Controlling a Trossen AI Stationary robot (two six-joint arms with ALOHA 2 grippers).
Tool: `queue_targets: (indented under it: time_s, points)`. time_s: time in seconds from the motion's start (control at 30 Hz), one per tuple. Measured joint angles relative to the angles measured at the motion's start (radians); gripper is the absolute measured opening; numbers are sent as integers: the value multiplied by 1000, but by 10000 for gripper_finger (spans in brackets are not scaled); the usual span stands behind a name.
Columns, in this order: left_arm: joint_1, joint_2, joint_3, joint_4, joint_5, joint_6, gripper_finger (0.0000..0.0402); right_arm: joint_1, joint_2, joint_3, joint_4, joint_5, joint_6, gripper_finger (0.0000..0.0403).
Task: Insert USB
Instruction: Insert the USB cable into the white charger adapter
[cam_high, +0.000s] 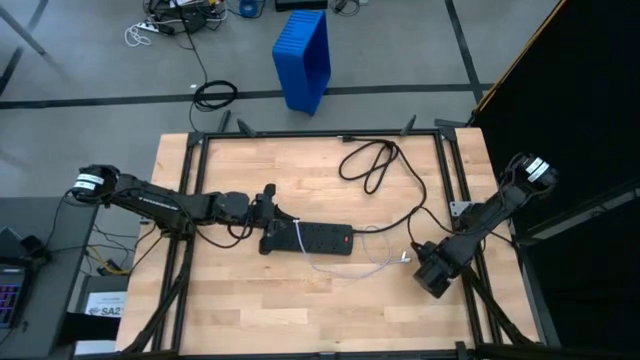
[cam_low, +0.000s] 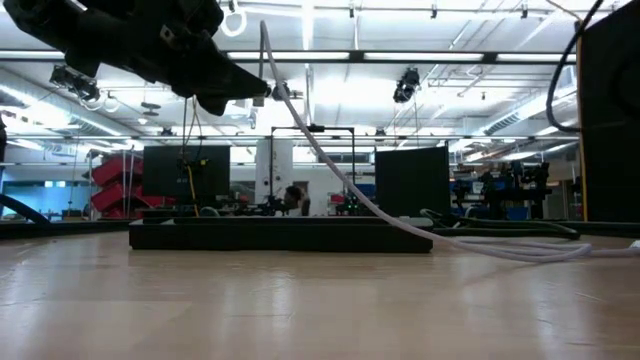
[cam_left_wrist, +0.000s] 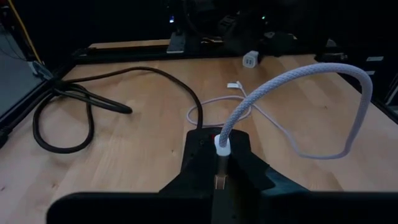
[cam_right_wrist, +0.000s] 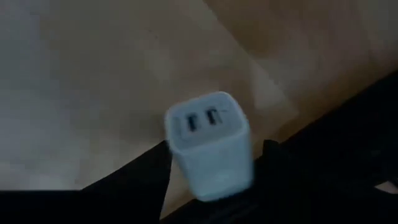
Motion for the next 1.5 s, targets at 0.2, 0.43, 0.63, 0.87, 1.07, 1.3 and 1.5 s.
queue_targets:
  time_s: [0.2,0.43,0.63,0.87,1.07,1.3,1.5]
  points:
    - [0,0,0,0,0,0,10,0,0,-1,34,85,-65,139]
    - [0,0,0,0,0,-1,10,0,-2,10,67,148,-110,114]
    - [0,0,0,3,0,4,10,17,2,86,165,654,-372,114]
    - [-7,0,0,36,34,7,10,57,1,100,580,1153,-922,114]
    - [-38,0,0,147,128,28,10,-8,2,100,782,1258,-1180,114]
    - [-94,11,0,304,182,130,10,-190,33,99,1044,1248,-1425,114]
    - [-104,107,0,494,226,202,10,-357,260,100,1630,960,-1757,114]
